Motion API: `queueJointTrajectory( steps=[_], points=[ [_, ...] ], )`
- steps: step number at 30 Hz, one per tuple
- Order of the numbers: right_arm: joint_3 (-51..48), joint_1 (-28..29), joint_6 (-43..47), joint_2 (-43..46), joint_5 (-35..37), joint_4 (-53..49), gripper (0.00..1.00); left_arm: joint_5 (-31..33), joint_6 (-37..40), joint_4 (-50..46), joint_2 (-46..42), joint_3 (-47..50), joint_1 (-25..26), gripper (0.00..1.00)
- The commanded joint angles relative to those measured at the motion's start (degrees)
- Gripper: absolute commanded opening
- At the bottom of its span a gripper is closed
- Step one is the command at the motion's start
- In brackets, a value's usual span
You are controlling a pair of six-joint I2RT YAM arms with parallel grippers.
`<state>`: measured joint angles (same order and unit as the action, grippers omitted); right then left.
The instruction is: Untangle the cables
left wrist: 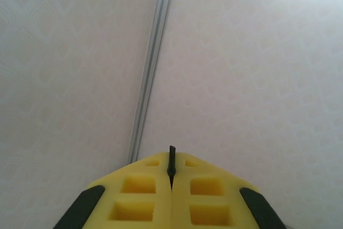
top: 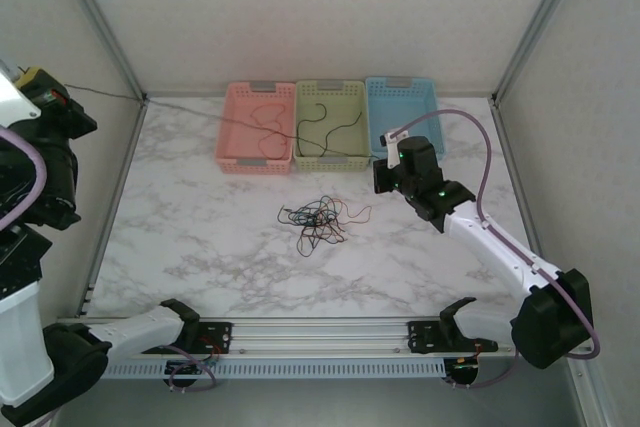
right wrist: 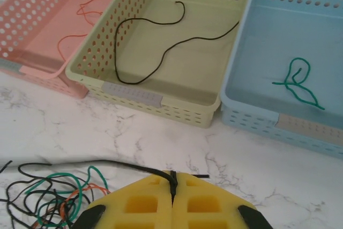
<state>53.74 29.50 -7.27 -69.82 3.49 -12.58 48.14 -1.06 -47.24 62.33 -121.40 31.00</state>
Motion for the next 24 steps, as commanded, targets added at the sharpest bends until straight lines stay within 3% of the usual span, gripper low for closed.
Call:
queueJointTrajectory(
  steps=[1,5,10,15,19,24],
  points=[
    [-0.6,-0.3,-1.2,1.7,-2.8,0.4,0.00,-1.4,-0.5,-1.3,1.0,-0.2,-0.4,0.00],
    [0.8,-0.3,-1.9,1.7,-5.0,-0.4,0.00,-4.8,-1.9,-2.7,2.3,-0.2,-0.4,0.00],
    [4.8,-0.3,-5.4,1.1,-8.7,-1.5,0.00,-13.9,-5.5,-7.3,7.4,-2.3,-0.4,0.00],
    [11.9,-0.3,-9.2,-2.0,-11.2,-3.4,0.00,-28.9,-11.2,-9.2,16.3,-2.7,-0.4,0.00],
    [18.3,-0.3,-10.7,-6.2,-12.5,-5.3,0.00,-37.4,-14.5,-7.0,23.9,-2.5,-0.5,0.00],
    [26.3,-0.3,-11.3,-11.9,-10.2,-7.4,0.00,-50.6,-17.6,-3.0,33.9,-5.6,-0.6,0.00]
  ],
)
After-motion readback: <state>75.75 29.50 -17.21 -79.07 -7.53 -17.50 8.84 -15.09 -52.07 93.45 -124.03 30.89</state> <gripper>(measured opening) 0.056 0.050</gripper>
